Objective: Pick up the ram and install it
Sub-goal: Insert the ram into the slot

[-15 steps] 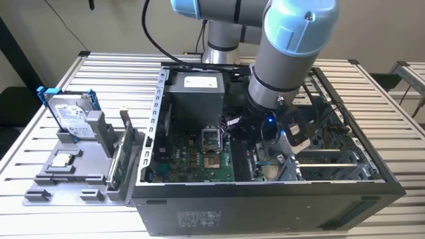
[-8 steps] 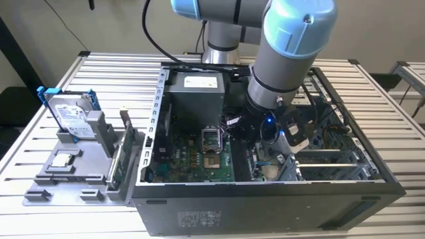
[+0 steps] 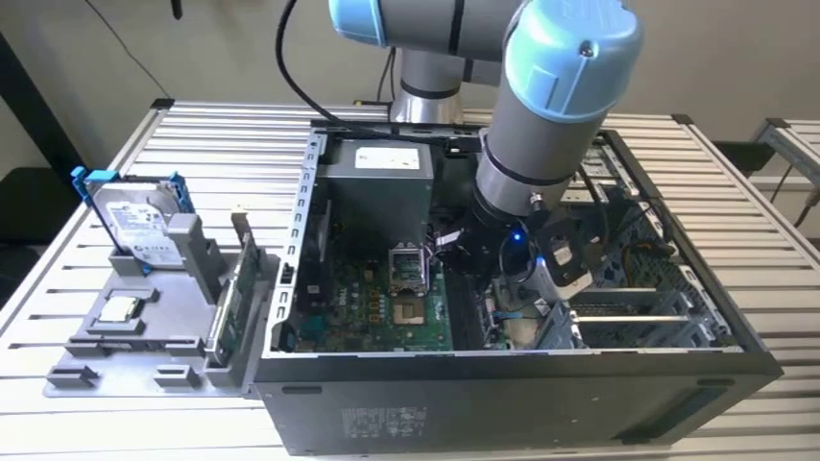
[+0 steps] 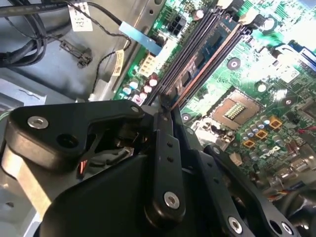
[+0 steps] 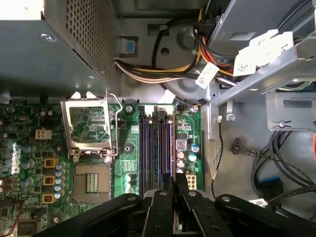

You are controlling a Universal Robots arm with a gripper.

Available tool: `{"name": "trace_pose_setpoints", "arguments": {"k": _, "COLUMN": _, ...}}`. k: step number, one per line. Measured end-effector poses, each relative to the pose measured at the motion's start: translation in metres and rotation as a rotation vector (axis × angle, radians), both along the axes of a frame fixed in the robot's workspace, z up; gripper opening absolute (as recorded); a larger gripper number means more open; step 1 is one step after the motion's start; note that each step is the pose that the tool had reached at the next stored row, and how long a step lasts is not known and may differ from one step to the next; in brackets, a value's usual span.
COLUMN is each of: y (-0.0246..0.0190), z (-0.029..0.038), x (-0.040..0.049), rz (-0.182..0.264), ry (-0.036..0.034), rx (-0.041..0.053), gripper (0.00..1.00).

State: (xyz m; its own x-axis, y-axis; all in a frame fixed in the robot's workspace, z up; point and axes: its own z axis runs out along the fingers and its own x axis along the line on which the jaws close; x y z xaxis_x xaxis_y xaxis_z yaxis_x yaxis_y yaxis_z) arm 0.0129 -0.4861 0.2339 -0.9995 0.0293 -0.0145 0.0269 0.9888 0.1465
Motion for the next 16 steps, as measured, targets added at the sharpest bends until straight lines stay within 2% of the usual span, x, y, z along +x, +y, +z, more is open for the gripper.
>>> {"name": "trace_pose_setpoints", "arguments": {"k": 3, "y": 0.0031, "z": -0.0028, "x": 0.0, "rz": 0.0, "ry": 0.0, "rx": -0.0211, "gripper": 0.15}}
{"name": "trace_pose_setpoints", "arguments": {"k": 4, "y": 0.0044, "z": -0.004, "x": 0.0001, "rz": 0.0, "ry": 0.0001, "rx": -0.0244, "gripper": 0.15}}
{"name": "trace_pose_setpoints", "arguments": {"k": 6, "y": 0.0059, "z": -0.0065, "x": 0.0001, "rz": 0.0, "ry": -0.0001, "rx": -0.0245, "gripper": 0.15}}
{"name": "trace_pose_setpoints", "arguments": {"k": 10, "y": 0.012, "z": -0.0127, "x": 0.0001, "rz": 0.0, "ry": 0.0001, "rx": -0.0271, "gripper": 0.15}}
{"name": "trace_pose_setpoints", "arguments": {"k": 11, "y": 0.0126, "z": -0.0131, "x": 0.0001, "rz": 0.0, "ry": 0.0, "rx": -0.0307, "gripper": 0.15}}
{"name": "trace_pose_setpoints", "arguments": {"k": 14, "y": 0.0141, "z": -0.0141, "x": 0.0014, "rz": 0.0, "ry": 0.0, "rx": -0.0493, "gripper": 0.15}}
{"name": "trace_pose_setpoints", "arguments": {"k": 16, "y": 0.0144, "z": -0.0146, "x": 0.0032, "rz": 0.0, "ry": 0.0, "rx": -0.0561, "gripper": 0.15}}
